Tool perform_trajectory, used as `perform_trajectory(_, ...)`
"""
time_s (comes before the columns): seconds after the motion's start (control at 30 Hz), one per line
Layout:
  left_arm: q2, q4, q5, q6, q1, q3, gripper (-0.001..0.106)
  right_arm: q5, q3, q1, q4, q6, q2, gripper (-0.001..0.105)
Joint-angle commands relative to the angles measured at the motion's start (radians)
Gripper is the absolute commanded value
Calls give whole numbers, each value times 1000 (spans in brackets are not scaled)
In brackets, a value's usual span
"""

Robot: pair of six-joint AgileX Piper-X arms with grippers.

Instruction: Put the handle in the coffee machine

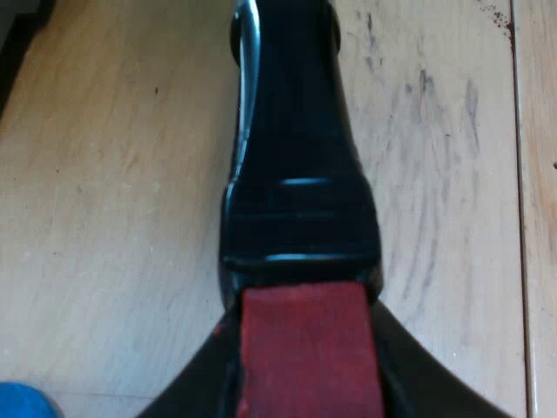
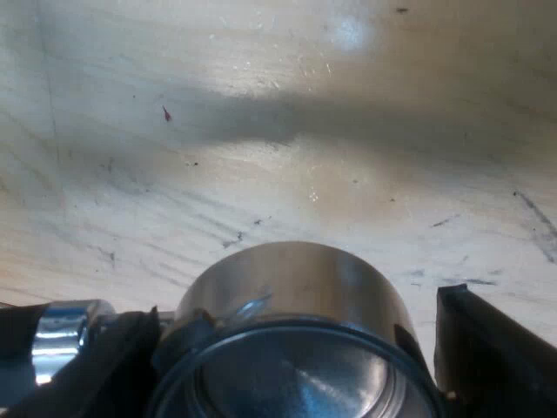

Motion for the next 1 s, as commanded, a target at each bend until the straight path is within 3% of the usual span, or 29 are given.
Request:
perform_trajectory(0.03, -3, -11, 9, 6, -4, -4, 0, 8, -15, 0, 12, -27, -18, 95)
perform_trajectory(0.07, -3, -11, 9, 6, -4, -4, 0, 8, -15, 0, 12, -29, -18, 105)
perform_trajectory(0.63, -3, 47, 9, 6, 7, -43, 0, 187, -15, 0, -4, -28, -50, 103)
perform_trajectory(0.87, -11, 111, 9, 6, 73, -64, 0, 188, -15, 0, -4, -30, -119, 103)
perform_trajectory(1.0, -45, 148, 15, 2, 168, -85, 0, 219, -15, 0, -13, -30, -131, 103)
